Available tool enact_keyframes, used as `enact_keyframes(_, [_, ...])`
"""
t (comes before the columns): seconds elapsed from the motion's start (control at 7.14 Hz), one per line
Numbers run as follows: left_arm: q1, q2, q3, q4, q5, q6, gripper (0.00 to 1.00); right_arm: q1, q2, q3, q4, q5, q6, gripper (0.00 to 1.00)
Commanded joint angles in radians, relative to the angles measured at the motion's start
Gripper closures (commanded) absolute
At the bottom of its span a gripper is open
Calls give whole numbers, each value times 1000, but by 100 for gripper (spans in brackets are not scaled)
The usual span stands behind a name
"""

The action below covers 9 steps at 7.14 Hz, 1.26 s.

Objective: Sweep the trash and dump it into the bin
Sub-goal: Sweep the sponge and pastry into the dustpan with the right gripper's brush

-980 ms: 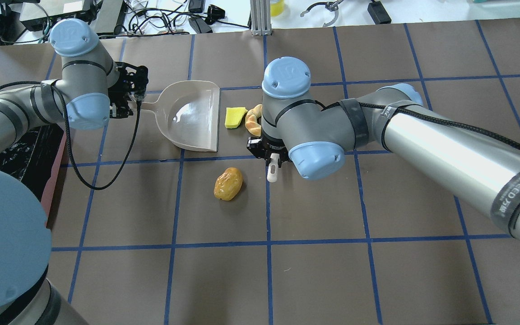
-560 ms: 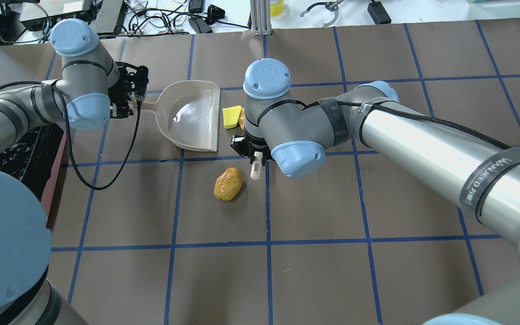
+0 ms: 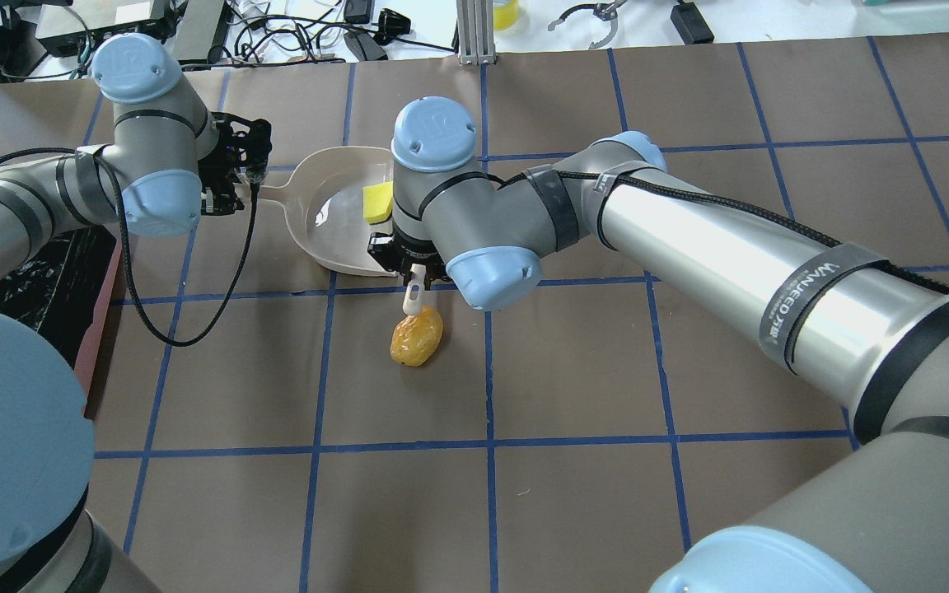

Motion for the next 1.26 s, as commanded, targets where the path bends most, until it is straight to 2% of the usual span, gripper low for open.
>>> enact_keyframes(0.0, [-2, 4, 0, 0, 0, -5, 100, 30, 34, -59, -18, 33, 57, 100])
enact_keyframes(0.28, [-3, 7, 0, 0, 2, -5, 100, 53, 39, -89, -17, 52, 117, 100])
enact_keyframes(0.56, [-3, 9, 0, 0, 0, -6, 100, 52, 25, -76, 12, 43, 96, 100])
enact_keyframes(0.84, [-3, 9, -2, 0, 0, -3, 100, 35, -42, -70, 163, -81, 44, 100])
enact_keyframes(0.98, [1, 15, -3, 0, -3, 12, 100, 26, -100, -65, 254, -100, 43, 100])
enact_keyframes(1.12, [7, 41, -21, -4, -1, 24, 100, 16, -149, -32, 293, -120, 43, 100])
